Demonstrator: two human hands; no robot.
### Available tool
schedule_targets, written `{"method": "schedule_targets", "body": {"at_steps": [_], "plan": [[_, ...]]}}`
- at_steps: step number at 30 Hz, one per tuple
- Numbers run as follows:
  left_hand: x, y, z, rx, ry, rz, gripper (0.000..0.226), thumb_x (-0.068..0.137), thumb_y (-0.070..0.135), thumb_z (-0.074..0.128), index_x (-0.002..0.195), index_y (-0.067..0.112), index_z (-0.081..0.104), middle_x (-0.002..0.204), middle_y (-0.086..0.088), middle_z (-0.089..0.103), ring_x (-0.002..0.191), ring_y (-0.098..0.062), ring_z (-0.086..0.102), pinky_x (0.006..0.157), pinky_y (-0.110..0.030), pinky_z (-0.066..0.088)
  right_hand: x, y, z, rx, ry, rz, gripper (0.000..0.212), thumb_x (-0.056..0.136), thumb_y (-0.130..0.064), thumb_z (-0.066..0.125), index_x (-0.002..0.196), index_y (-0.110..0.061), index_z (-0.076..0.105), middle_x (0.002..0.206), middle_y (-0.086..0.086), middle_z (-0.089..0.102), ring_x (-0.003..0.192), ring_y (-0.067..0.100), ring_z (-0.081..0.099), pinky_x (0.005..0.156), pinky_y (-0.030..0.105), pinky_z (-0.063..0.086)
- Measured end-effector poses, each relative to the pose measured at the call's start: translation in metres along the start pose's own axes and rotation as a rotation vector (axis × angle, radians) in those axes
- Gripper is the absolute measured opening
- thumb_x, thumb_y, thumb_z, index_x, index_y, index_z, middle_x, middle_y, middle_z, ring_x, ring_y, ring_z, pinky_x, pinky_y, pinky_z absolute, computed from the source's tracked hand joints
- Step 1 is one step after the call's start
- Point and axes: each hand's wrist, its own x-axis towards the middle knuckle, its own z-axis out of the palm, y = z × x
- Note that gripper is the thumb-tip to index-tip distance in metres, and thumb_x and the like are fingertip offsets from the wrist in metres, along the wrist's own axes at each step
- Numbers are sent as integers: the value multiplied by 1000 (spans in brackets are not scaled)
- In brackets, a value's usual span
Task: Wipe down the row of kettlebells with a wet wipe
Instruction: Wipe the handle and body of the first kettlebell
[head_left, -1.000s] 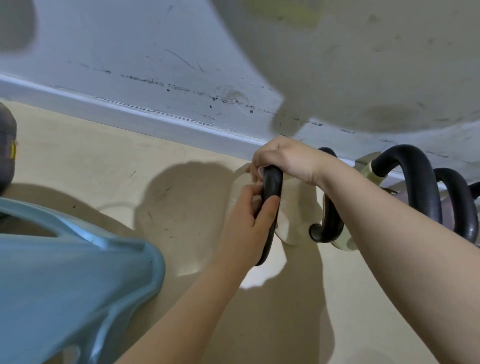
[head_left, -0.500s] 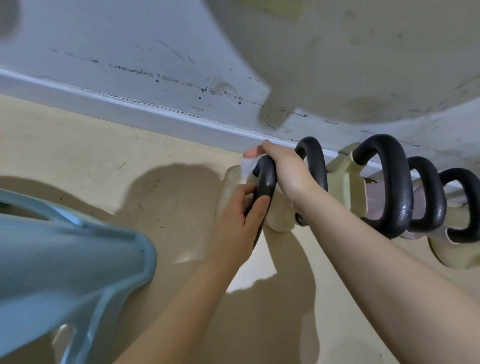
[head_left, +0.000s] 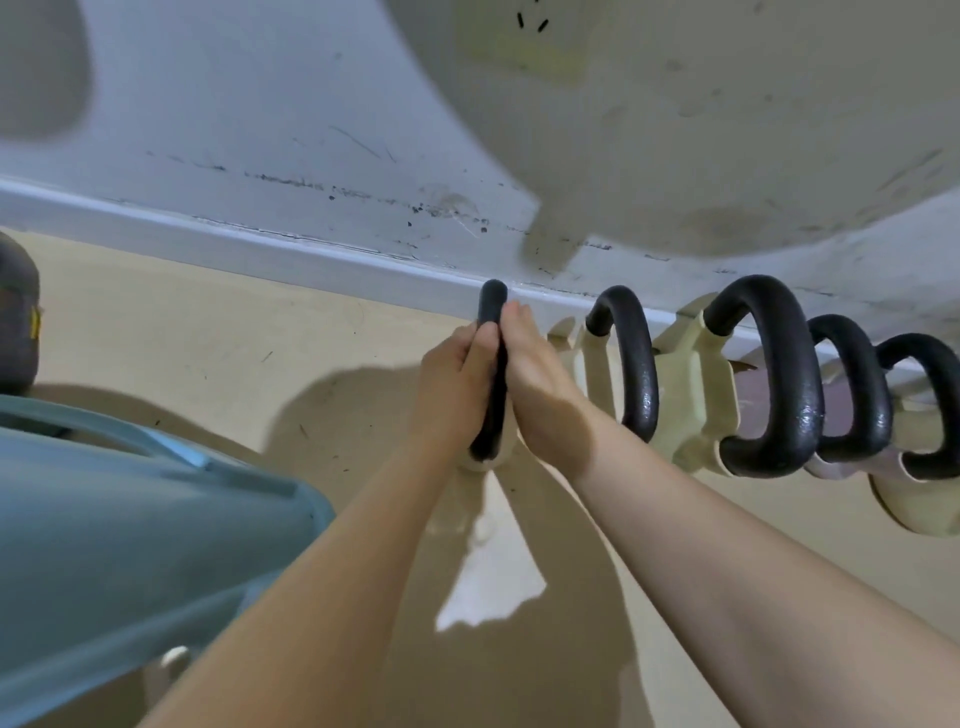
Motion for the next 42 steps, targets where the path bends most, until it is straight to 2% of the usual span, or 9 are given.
{"method": "schedule_targets", "body": {"at_steps": [3,7,12,21,25,30,33,37,42], "plan": [[-3,-1,12,-9,-26,3,38,95,23,43,57,21,43,55,6,45,55,-11,43,57,-27,32,15,-14,-13,164,162,142,59,88,-58,38,136,-23,44,132,0,53,119,19,53,106,37,40],[-2,1,21,-12,-21,16,29,96,28,39,83,11,59,64,8,52,65,-12,49,64,-28,37,19,-21,-26,224,136,237,49,90,-56,43,112,-16,59,96,4,64,86,16,63,79,31,50],[-2,2,18,-40,101,0,40,95,25,40,56,24,40,56,7,41,49,-3,39,50,-19,30,18,-22,-18,104,-19,171,54,93,-54,35,125,-14,54,112,4,63,104,17,60,92,31,45],[4,2,14,-27,38,-15,35,94,27,41,67,7,51,61,-4,49,63,-19,45,62,-31,36,-5,-21,-20,61,-38,19,47,100,-35,30,140,-10,35,127,1,49,129,24,44,101,32,37],[6,5,16,-32,49,-24,38,95,26,39,79,-4,56,66,-11,52,65,-20,48,64,-32,37,-2,-21,-8,-53,48,-134,31,99,-31,34,118,-13,51,119,-8,55,96,1,55,75,6,43],[7,1,15,-30,31,-77,37,94,28,38,75,1,55,71,-12,53,68,-19,49,66,-31,39,-6,-10,-16,141,31,46,32,94,-34,38,63,-32,43,55,-16,47,52,-1,45,60,25,35],[9,3,11,-156,-78,-260,35,92,42,40,87,17,64,95,-9,69,88,-22,65,85,-34,51,-3,-16,-16,212,-16,112,38,93,-50,39,89,-18,59,79,-4,62,80,7,61,74,25,46],[11,9,-3,-201,-171,-378,40,92,40,44,112,11,62,97,-4,61,80,-18,59,69,-26,48,-30,7,-17,20,-111,114,46,98,-46,28,110,-14,60,93,0,63,84,8,59,76,21,47],[-2,17,6,-365,-88,-469,31,93,36,44,78,12,58,69,-4,58,59,-17,57,57,-25,45,-42,16,-23,47,-1,83,35,100,-34,29,89,-23,61,86,-2,63,82,10,58,83,25,48]]}}
